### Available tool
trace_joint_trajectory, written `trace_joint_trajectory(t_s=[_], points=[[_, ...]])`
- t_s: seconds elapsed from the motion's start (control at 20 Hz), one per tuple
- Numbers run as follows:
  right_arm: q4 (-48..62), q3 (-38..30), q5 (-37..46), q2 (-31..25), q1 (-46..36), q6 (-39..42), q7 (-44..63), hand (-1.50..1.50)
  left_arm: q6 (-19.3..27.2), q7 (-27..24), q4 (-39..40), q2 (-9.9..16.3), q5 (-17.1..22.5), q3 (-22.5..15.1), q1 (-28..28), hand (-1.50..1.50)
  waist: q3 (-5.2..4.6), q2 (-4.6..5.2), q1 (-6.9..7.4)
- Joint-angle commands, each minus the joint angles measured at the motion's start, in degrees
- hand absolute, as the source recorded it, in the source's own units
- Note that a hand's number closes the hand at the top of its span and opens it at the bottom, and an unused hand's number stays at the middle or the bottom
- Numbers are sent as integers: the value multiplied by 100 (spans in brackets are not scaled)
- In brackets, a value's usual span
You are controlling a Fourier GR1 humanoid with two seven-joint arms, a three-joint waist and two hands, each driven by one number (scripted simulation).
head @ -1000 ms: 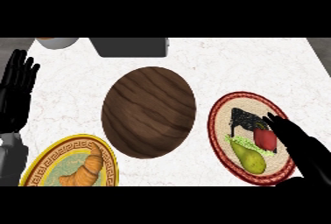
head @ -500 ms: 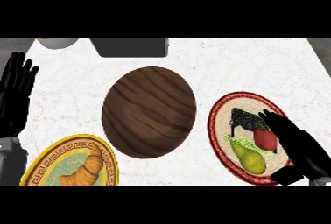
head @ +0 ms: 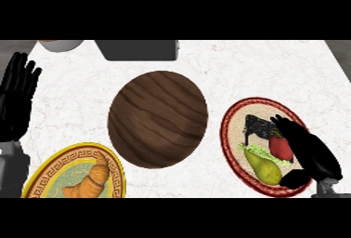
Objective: Pick the bell pepper from the placemat and place it in the bowl
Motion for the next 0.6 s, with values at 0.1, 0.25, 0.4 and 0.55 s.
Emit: trace_joint_trajectory(t_s=[0.1,0.25,0.4,0.55], points=[[364,-179,51,-258,-3,-227,-628,150,85,-25,142,-179,-119,-71,-157,0,5,3,-10],[646,-75,227,145,-777,-621,-351,150,145,215,-387,-168,-178,-142,78,0,6,1,37],[428,-90,273,-17,-72,-976,-856,150,12,-126,400,-123,-95,42,-341,0,4,5,-30],[454,-253,279,-144,-123,-1006,-1010,150,-114,-169,239,-28,-130,99,-106,0,5,3,-14]])
